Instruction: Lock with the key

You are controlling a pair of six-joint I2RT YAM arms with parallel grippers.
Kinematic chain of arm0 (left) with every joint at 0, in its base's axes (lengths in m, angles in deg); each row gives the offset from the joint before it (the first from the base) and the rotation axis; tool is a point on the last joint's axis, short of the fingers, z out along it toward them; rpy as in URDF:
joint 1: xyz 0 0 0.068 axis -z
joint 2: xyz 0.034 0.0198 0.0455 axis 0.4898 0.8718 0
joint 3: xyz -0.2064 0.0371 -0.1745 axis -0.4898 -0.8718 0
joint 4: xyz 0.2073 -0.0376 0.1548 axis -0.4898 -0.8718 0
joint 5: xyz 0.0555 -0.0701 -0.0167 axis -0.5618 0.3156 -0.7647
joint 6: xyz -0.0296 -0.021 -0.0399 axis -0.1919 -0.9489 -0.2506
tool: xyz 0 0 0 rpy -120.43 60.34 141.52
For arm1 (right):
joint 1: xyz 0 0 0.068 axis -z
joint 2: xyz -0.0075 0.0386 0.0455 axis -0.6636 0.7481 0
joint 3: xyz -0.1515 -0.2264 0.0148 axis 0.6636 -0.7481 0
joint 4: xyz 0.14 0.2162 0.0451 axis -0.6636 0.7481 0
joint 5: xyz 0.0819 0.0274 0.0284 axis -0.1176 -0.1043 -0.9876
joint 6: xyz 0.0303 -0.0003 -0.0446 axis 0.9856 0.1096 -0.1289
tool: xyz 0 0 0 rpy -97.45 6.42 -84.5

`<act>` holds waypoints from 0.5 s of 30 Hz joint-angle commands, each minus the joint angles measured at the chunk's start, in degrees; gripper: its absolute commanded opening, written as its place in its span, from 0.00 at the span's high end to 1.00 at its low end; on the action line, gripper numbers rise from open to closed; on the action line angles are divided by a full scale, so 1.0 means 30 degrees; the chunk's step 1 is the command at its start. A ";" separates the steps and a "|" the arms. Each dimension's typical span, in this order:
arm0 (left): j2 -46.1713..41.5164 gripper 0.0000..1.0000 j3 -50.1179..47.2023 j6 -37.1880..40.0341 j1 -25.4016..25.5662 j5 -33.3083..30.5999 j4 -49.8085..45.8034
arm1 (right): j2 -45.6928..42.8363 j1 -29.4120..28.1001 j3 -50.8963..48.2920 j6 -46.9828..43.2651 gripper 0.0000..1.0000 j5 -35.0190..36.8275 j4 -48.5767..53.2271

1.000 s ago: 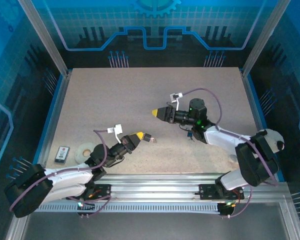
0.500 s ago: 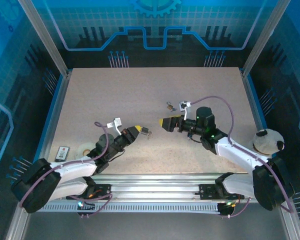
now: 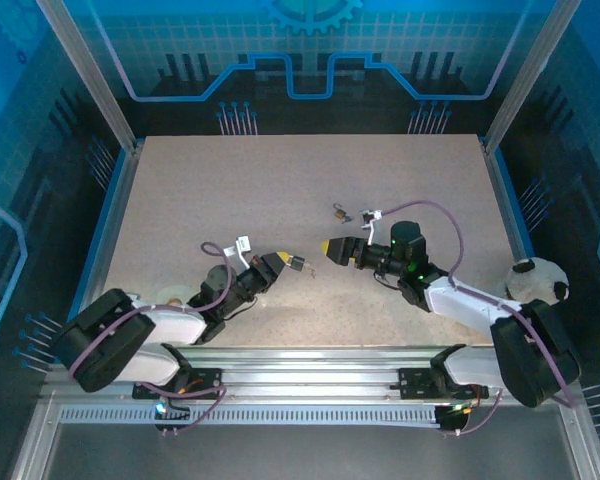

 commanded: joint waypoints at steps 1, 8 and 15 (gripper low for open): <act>0.1150 1.00 0.0296 -0.1101 -0.0114 0.0300 0.3979 | 0.0639 0.0170 -0.0495 0.1732 0.26 -0.0705 -0.2526; 0.2285 1.00 0.0384 -0.1487 -0.0104 0.0437 0.4837 | 0.1281 0.0046 -0.0741 0.2127 0.43 -0.0793 -0.3429; 0.2451 1.00 0.0358 -0.1500 -0.0122 0.0363 0.4853 | 0.2590 -0.0393 -0.0932 0.2743 0.51 -0.1113 -0.5223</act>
